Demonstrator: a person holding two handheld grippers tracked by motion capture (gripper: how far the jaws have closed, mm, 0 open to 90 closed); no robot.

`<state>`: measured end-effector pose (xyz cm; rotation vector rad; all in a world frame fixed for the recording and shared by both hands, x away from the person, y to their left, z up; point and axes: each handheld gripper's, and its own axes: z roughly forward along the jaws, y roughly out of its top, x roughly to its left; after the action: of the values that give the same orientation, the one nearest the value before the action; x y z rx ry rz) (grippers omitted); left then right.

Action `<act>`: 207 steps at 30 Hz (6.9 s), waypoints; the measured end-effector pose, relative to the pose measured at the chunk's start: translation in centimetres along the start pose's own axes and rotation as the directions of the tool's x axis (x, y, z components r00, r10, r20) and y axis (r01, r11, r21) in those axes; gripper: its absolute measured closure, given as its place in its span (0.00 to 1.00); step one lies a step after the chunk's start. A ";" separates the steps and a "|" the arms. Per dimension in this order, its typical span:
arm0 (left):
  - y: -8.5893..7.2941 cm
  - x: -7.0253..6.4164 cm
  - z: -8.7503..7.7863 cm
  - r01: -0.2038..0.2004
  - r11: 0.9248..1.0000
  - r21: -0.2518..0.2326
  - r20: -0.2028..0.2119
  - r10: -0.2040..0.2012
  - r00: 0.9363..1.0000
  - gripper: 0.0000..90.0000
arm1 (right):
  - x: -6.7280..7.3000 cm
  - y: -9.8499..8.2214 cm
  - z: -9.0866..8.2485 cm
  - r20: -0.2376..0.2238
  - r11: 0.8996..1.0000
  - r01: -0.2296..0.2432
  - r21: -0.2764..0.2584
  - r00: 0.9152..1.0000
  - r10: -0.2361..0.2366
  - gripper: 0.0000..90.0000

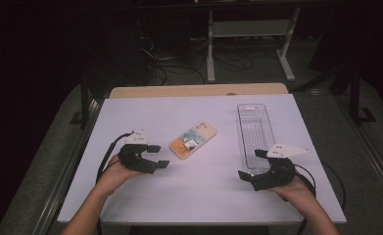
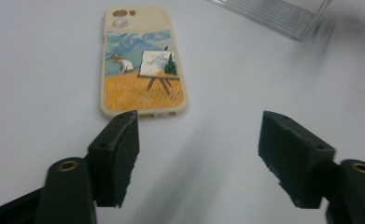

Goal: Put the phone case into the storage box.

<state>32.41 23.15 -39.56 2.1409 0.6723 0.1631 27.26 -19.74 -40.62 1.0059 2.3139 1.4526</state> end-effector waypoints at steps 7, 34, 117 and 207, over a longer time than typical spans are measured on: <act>-1.9 -0.7 -1.5 -0.021 1.000 -0.005 -0.027 0.021 0.999 0.17 | 0.0 0.0 -0.1 0.000 1.000 -0.005 -0.001 1.000 0.005 0.01; -2.7 -0.4 -1.8 0.002 1.000 -0.026 -0.035 -0.003 0.999 0.00 | 0.0 0.0 -0.1 0.002 1.000 0.001 0.002 1.000 -0.001 0.01; 9.4 2.5 4.1 0.004 0.994 -0.113 -0.081 -0.013 0.997 0.00 | -0.1 0.0 0.0 0.000 1.000 0.002 0.003 1.000 -0.002 0.01; 7.7 3.7 12.5 -0.002 0.997 0.073 -0.168 0.015 0.986 0.00 | -0.3 -0.2 -0.1 0.000 1.000 -0.003 0.003 1.000 0.003 0.01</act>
<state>42.92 12.57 -41.77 2.2170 0.7774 0.3322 27.39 -20.02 -40.77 1.0101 2.3162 1.4510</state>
